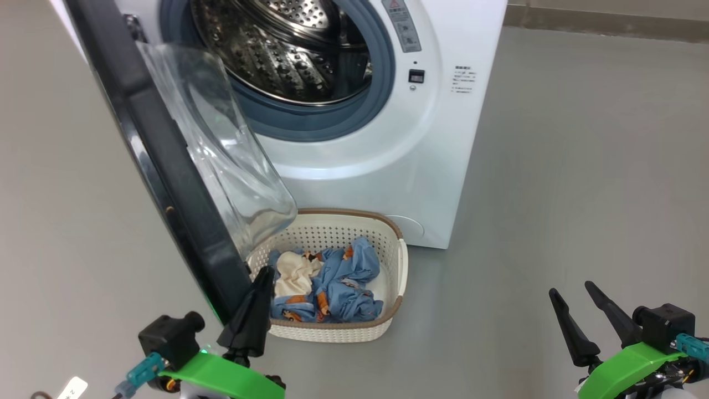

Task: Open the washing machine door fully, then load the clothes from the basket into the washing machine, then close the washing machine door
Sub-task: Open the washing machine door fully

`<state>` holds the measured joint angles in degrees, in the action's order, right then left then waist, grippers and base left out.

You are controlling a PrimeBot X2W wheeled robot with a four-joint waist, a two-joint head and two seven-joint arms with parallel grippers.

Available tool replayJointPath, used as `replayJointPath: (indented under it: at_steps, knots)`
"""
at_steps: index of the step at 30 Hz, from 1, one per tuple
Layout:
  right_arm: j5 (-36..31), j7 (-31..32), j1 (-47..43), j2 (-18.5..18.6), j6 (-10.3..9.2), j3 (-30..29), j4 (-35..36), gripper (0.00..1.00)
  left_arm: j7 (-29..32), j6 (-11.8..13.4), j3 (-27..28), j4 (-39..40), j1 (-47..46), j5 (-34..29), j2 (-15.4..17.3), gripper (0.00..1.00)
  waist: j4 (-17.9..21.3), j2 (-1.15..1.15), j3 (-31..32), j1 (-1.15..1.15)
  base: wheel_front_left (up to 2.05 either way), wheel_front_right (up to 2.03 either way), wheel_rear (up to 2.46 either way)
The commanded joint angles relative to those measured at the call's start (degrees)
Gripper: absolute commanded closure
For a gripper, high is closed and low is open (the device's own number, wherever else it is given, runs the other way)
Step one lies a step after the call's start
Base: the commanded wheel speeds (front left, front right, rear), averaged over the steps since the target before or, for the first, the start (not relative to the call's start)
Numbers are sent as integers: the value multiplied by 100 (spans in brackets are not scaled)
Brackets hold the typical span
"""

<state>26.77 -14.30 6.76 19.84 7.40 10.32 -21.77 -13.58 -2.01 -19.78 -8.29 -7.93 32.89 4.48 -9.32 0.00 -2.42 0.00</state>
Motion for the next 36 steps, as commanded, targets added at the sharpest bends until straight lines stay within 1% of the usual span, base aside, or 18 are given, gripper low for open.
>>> replayJointPath:
  at_steps: [1, 7, 15, 26, 36]
  knots:
    - [-75, -70, 25, 121, 9, 115, 145, 0, -7, 114, 306, 213, -55, -54, 172, 100, -89, 0, 24, 0, 0, 0, 0]
    - [-71, -70, 17, 131, 9, 130, 140, 0, 39, 201, 382, 397, 43, -16, 258, 100, -260, 0, 54, 0, 0, 0, 0]
    - [-69, -70, 7, 124, 9, 188, 156, 0, 63, 270, 479, 431, 119, 50, 352, 100, -375, 0, 112, 0, 0, 0, 0]
    - [-77, -70, -31, 133, 9, 178, 198, 0, 65, 431, 674, 572, 200, 81, 511, 100, -530, 0, 105, 0, 0, 0, 0]
    - [-95, -70, -3, 124, 9, 206, 223, 0, 56, 609, 966, 696, 271, 105, 746, 100, -682, 0, 56, 0, 0, 0, 0]
